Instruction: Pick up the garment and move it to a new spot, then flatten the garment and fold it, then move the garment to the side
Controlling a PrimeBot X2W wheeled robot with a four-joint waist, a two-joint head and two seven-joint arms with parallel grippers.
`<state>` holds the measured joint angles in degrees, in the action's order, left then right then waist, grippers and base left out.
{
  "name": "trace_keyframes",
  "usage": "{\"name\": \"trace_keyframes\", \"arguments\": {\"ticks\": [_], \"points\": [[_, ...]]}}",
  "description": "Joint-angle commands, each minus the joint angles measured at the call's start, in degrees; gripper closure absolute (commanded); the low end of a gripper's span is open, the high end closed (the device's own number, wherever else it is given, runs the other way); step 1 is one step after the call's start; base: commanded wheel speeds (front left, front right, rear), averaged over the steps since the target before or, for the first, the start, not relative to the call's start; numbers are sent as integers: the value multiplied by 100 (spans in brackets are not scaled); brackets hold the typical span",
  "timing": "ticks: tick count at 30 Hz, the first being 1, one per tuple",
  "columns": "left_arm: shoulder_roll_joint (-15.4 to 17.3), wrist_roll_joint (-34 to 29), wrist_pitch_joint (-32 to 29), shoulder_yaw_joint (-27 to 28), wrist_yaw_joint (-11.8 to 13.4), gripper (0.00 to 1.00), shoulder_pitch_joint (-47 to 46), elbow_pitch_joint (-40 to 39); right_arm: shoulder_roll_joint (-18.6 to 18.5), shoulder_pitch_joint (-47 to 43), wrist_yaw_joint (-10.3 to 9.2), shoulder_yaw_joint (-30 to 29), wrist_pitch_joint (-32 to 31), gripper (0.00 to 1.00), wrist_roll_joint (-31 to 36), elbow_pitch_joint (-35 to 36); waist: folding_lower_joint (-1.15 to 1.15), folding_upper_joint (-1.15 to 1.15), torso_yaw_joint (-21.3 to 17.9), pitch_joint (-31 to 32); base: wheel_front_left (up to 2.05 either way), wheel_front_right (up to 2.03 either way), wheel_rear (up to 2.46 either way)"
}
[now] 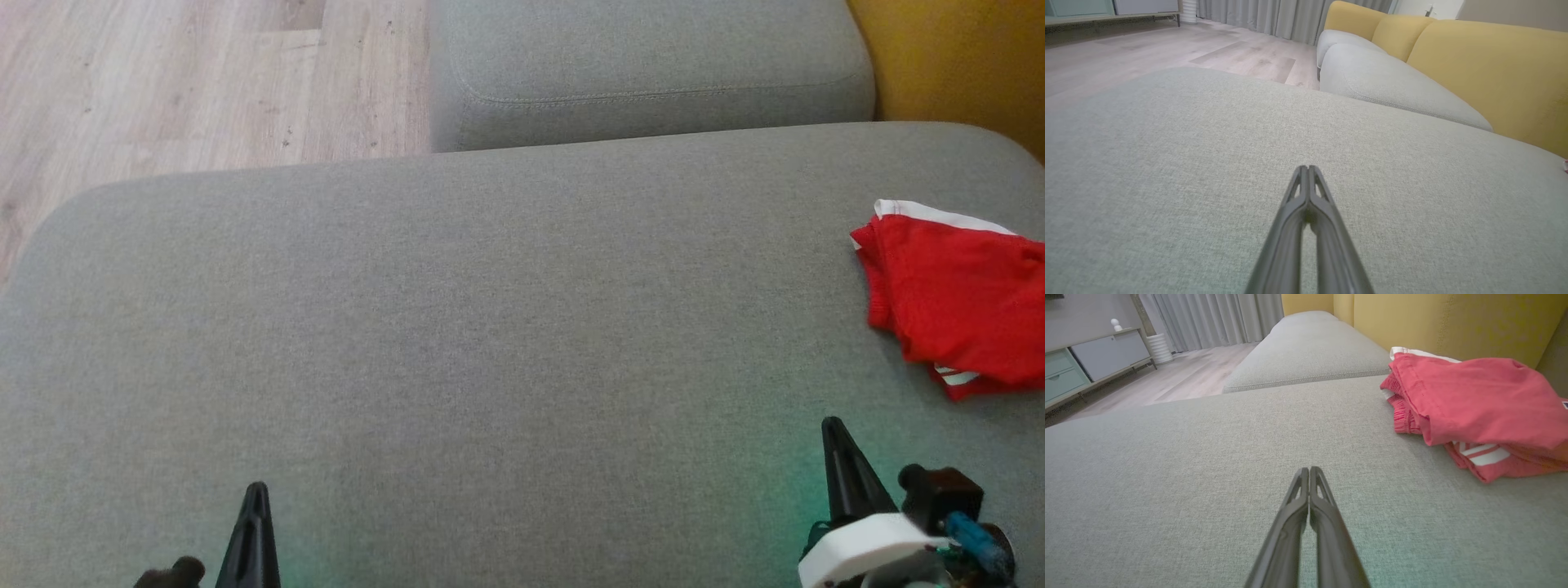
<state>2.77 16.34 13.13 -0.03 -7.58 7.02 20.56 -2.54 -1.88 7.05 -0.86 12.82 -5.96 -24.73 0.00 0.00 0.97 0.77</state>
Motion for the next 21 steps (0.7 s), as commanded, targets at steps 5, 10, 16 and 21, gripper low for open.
{"name": "trace_keyframes", "arguments": {"ticks": [5,10,16,21], "points": [[7,427,-84,72,0,100,-262,-196,-7,234,8,-52,-101,100,-498,247,0,0,-4,-5,0,0,0],[7,748,-166,96,0,100,-306,-219,-8,253,9,-70,-178,100,-863,291,0,0,-8,-9,0,0,0],[7,1131,-266,126,1,100,-362,-244,-9,282,11,-95,-273,100,-1298,338,0,0,-13,-14,0,0,0],[8,1451,-350,152,1,100,-409,-265,-10,307,13,-118,-355,100,-1661,375,0,0,-18,-18,0,0,0]]}}
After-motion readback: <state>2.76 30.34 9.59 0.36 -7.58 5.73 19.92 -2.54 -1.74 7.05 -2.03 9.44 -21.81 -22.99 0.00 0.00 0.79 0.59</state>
